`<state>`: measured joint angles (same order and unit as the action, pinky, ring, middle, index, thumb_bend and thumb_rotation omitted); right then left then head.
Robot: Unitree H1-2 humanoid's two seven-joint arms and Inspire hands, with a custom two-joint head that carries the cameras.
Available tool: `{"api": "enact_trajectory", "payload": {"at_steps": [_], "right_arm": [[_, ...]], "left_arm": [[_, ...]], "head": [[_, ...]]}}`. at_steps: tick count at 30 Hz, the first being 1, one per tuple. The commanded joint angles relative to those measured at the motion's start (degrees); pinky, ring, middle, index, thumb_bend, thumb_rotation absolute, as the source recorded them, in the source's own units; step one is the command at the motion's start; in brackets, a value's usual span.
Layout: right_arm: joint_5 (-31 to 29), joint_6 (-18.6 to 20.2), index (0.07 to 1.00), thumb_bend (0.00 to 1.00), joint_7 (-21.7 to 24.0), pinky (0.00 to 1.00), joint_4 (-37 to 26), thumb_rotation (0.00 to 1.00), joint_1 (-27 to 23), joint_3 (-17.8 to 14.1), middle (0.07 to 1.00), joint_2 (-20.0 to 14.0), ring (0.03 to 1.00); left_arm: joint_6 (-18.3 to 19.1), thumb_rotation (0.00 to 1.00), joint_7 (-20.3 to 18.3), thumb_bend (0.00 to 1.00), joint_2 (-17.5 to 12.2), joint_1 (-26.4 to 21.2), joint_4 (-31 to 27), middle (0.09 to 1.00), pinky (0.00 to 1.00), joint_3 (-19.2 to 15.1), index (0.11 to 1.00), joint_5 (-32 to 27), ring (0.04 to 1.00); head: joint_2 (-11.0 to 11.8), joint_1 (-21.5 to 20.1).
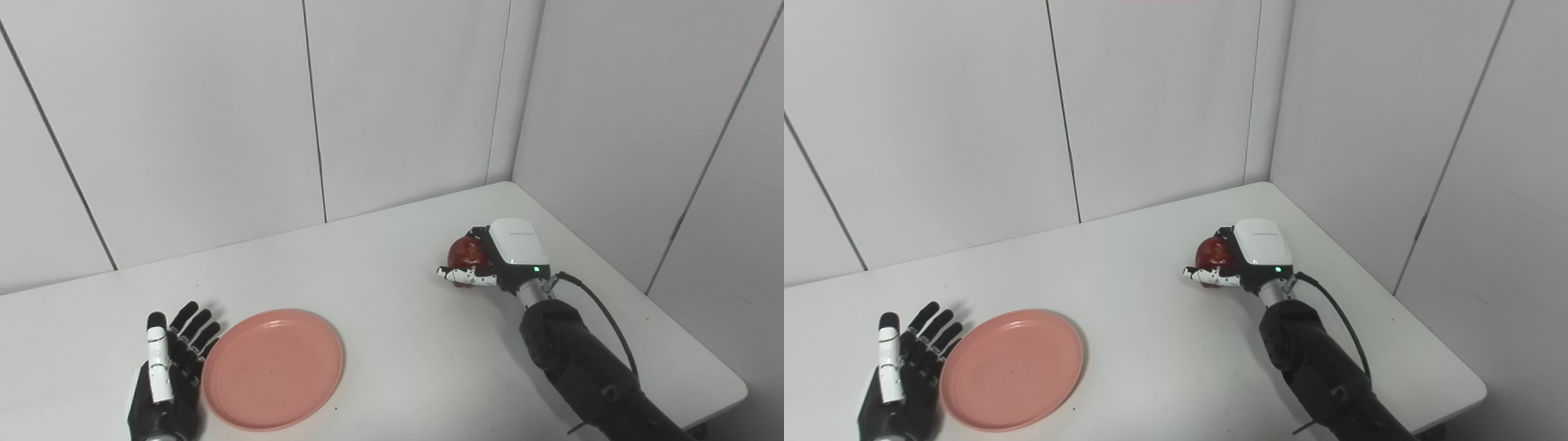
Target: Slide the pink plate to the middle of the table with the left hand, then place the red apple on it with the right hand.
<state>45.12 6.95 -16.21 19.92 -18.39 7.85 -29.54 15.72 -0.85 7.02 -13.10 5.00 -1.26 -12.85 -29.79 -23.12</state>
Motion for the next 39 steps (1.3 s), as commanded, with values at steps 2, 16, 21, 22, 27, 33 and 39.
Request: {"api": "enact_trajectory", "payload": {"at_steps": [2,16,21,22,27,33,39], "right_arm": [[-0.5,-3.1,0.500,0.46,-2.1,0.13,-0.7,0.62,-3.0,-0.5,0.279,-1.7,0.188],[-0.4,-4.8,0.465,0.46,-2.6,0.10,-2.3,0.58,-3.5,0.0,0.236,-2.3,0.153],[-0.4,-6.3,0.416,0.48,-2.4,0.10,-3.9,0.65,-4.1,0.5,0.232,-2.5,0.153],[-0.2,-6.1,0.432,0.48,-1.9,0.10,-4.6,0.65,-4.2,0.5,0.234,-2.5,0.154],[-0.4,-6.5,0.494,0.47,-0.1,0.10,-7.3,0.64,-4.6,0.7,0.234,-2.4,0.150],[-0.2,-7.2,0.416,0.47,1.2,0.09,-9.8,0.62,-5.2,0.8,0.222,-2.4,0.139],[-0.7,-8.0,0.491,0.46,3.6,0.09,-11.5,0.69,-6.0,1.3,0.227,-2.2,0.142]], "left_arm": [[0.7,0.95,0.3,0.67,0.6,-0.2,-0.9,0.842,0.84,0.3,0.802,0.5,0.835],[0.8,0.95,0.2,0.66,0.8,-0.5,-0.5,0.838,0.85,0.2,0.800,0.8,0.835],[0.7,0.95,0.3,0.66,0.9,-0.6,-0.3,0.840,0.84,0.3,0.807,1.0,0.835],[0.7,0.95,0.3,0.66,1.0,-0.6,-0.3,0.840,0.85,0.3,0.806,0.9,0.835],[0.9,0.95,0.4,0.64,1.5,-0.4,-0.6,0.833,0.85,0.6,0.801,1.0,0.836],[1.1,0.96,1.3,0.63,2.5,-0.3,-1.0,0.830,0.84,1.7,0.796,2.4,0.832],[1.1,0.96,2.1,0.63,3.8,-0.3,-0.4,0.824,0.83,2.2,0.788,3.3,0.823]], "head": [[-0.1,0.0],[0.0,0.1],[0.0,0.6],[-0.1,0.8],[-0.3,2.4],[-0.8,4.9],[-1.3,8.9]]}}
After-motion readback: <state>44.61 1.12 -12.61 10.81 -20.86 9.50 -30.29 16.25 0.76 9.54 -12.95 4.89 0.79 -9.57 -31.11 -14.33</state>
